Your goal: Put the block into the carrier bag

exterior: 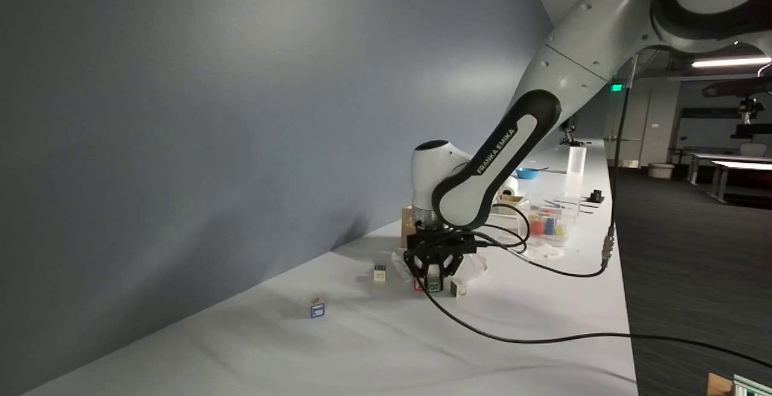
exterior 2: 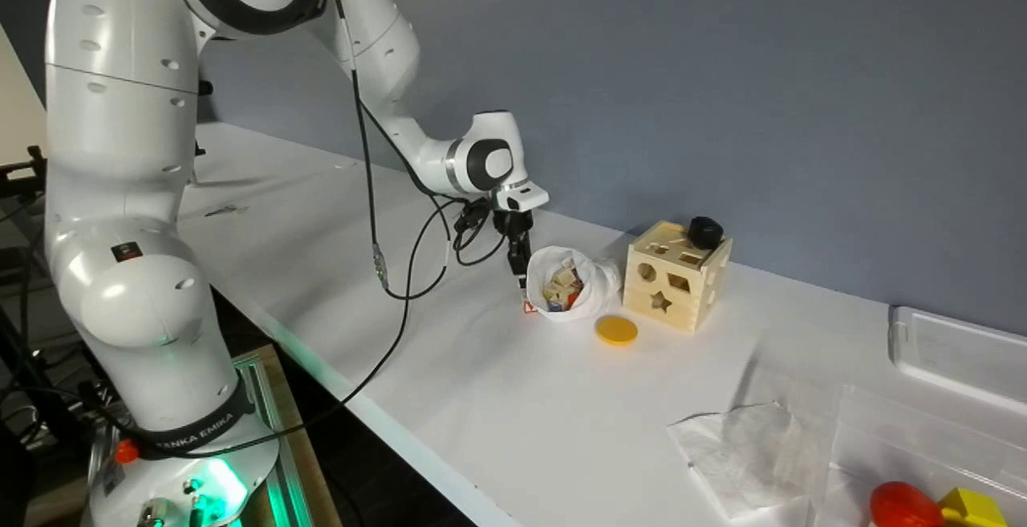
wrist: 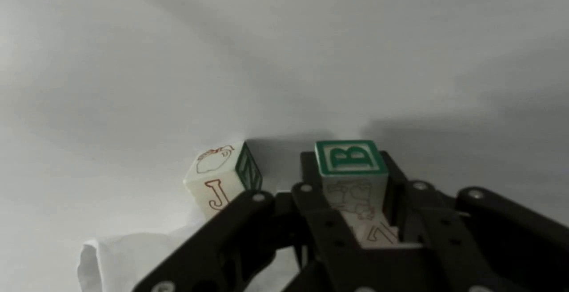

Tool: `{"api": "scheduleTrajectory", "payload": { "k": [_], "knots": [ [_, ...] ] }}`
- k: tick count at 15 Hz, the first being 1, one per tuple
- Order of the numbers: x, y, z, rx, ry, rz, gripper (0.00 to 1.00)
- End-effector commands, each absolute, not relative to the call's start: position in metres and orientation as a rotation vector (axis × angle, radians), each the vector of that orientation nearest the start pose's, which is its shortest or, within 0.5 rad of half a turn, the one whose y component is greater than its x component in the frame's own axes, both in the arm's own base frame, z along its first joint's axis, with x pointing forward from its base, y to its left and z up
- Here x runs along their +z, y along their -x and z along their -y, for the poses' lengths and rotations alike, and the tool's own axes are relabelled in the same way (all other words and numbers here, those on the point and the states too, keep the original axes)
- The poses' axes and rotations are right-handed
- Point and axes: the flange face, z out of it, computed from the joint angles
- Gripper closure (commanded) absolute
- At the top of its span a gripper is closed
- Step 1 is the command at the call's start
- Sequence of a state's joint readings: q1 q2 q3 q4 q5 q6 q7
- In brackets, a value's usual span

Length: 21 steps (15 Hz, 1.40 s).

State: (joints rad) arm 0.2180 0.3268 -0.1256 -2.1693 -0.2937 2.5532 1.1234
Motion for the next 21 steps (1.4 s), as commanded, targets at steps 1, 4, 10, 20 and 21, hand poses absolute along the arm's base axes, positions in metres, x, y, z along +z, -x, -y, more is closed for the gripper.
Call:
{"api": "scheduleTrajectory", "payload": {
  "k": [1,4,10,20,21],
  "knots": [
    [0.298,-0.541,-0.075,-0.115,3.027,-1.192,0.91],
    [0.331,-0.519,-0.080,0.018,2.988,-1.258,0.91],
    [0.348,-0.477,-0.041,0.131,2.850,-1.601,0.91],
    [0.320,-0.469,0.026,0.007,2.724,-1.946,0.66],
    [0.322,-0.471,0.032,-0.034,2.718,-1.970,0.66]
  ]
}}
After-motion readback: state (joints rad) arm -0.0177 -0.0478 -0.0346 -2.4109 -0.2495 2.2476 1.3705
